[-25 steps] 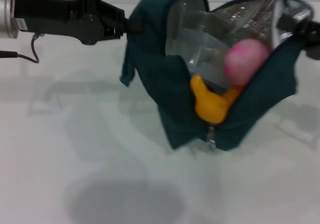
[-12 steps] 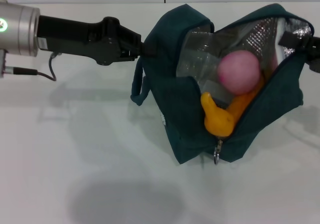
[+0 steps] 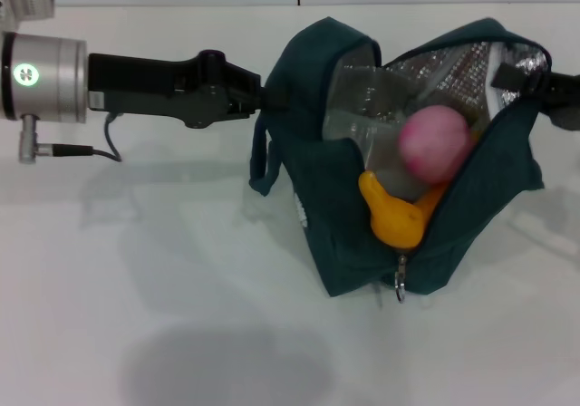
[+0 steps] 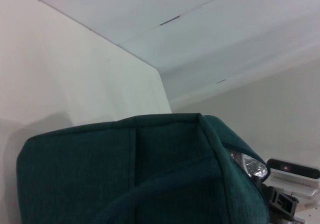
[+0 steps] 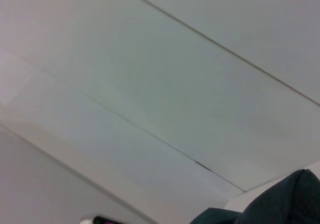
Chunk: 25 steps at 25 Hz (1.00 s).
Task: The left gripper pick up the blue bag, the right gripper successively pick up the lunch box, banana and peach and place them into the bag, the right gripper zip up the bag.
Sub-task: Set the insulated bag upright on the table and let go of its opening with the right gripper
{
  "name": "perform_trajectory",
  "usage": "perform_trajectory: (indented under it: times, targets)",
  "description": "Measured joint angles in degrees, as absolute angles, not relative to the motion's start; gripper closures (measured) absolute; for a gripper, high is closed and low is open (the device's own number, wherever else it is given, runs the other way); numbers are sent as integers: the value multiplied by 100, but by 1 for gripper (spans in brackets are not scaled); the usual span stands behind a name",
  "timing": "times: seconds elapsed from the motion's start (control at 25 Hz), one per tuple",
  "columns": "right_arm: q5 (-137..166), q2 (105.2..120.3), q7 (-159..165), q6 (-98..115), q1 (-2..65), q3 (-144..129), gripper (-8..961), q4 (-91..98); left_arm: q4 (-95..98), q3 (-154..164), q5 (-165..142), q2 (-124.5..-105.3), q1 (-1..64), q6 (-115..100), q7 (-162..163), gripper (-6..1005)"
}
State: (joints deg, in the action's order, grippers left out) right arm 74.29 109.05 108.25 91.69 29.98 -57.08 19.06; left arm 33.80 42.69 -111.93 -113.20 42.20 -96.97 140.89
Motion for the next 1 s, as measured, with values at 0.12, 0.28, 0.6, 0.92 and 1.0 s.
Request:
perform_trajectory:
  times: [0.12,0.28,0.6,0.92,1.0]
  targets:
    - [7438,10924,10753,9286,2914,-5668,898,2101,3377,4278,-11193,-11382,4231,-9688,14028,966]
    - [7350,10950,10534,9450,2752,-5578,884,2148,3368,4282,-11170,-11430,4218,-9690,13967,966]
    - [7353,10937,10432,9436,2612,-5496,585,2072,3366,4279,-11161,-11450,4208,-9690,13938,967]
    - [7335,10811,10340,9851,2325,-5338,326,2169,3333,4257,-11157,-11458,4231,-9685,13931,966]
    - [7342,10804,10135,10154,2191,-5200,265,2192,3325,4256,-11157,-11461,4227,-9685,13931,966]
